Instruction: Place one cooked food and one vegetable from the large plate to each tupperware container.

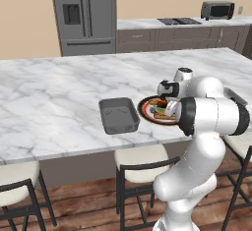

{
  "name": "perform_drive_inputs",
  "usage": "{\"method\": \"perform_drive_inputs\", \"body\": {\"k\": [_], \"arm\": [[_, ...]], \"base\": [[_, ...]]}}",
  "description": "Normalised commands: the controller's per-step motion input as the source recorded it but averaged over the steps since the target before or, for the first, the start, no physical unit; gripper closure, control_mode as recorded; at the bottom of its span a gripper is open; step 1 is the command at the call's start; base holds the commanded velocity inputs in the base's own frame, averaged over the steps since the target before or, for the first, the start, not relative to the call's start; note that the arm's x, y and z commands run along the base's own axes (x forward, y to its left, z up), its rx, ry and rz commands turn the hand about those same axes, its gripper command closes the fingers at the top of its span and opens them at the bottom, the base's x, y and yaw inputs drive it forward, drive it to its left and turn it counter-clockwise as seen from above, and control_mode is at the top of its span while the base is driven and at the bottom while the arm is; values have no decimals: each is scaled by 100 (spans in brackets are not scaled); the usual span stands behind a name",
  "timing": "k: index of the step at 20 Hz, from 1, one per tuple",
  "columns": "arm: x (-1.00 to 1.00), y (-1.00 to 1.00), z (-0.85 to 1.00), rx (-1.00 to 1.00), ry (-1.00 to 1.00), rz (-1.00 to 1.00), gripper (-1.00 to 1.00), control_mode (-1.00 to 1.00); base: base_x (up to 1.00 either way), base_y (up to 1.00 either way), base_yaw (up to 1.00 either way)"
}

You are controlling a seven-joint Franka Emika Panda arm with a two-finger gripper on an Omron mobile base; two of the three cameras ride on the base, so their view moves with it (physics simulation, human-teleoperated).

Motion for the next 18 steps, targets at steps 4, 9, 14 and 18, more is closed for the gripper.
{"method": "perform_drive_inputs", "body": {"k": [4, 9, 14, 18], "arm": [[39, -24, -26, 0, 1, 0, -100, -100], [25, -11, -31, 0, 0, 2, -100, -100], [11, 0, -29, 0, 0, 0, -100, -100], [11, -1, -27, 0, 0, 0, -100, -100]], "base": [[0, 0, 0], [0, 0, 0], [0, 0, 0], [0, 0, 0]]}}
